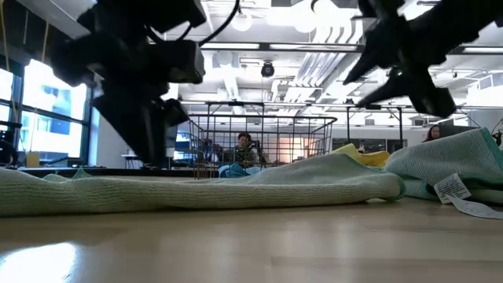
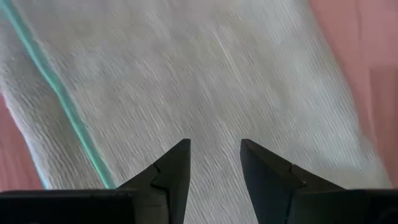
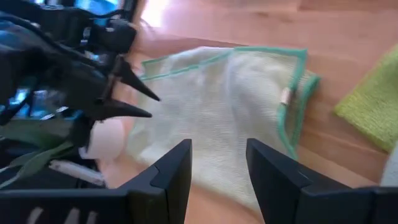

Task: Fold microfiber towels
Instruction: Fold the left light green towel

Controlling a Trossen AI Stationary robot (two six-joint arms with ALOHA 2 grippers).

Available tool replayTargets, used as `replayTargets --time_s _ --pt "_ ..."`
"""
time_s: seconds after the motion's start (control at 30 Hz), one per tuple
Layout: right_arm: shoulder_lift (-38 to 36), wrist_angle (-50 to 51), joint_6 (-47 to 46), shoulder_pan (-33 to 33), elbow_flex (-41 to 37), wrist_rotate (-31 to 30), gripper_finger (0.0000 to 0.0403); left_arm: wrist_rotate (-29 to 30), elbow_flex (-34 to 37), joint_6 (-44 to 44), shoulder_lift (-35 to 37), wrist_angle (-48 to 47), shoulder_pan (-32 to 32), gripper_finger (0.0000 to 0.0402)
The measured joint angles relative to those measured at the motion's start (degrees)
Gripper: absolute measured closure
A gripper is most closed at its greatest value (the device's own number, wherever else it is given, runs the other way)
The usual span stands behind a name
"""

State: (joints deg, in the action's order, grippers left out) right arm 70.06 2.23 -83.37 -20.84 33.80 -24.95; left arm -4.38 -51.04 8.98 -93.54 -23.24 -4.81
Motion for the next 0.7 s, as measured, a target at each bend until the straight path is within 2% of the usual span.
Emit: replayTargets --time_s 0.2,0.37,0.7 --pt "7.1 1.0 -2.2 0.0 4.1 1.2 0.0259 0.4 2.4 -0.4 0.0 9.0 1.9 0.0271" --pt "14.3 7.0 -4.5 0.6 9.6 4.0 0.0259 0.5 3.0 -4.6 -1.4 8.8 2.6 0.0271" --pt "27.4 6.8 -14.5 0.5 18.2 4.9 0.0259 0.5 3.2 -10.2 -4.5 10.0 3.4 0.0271"
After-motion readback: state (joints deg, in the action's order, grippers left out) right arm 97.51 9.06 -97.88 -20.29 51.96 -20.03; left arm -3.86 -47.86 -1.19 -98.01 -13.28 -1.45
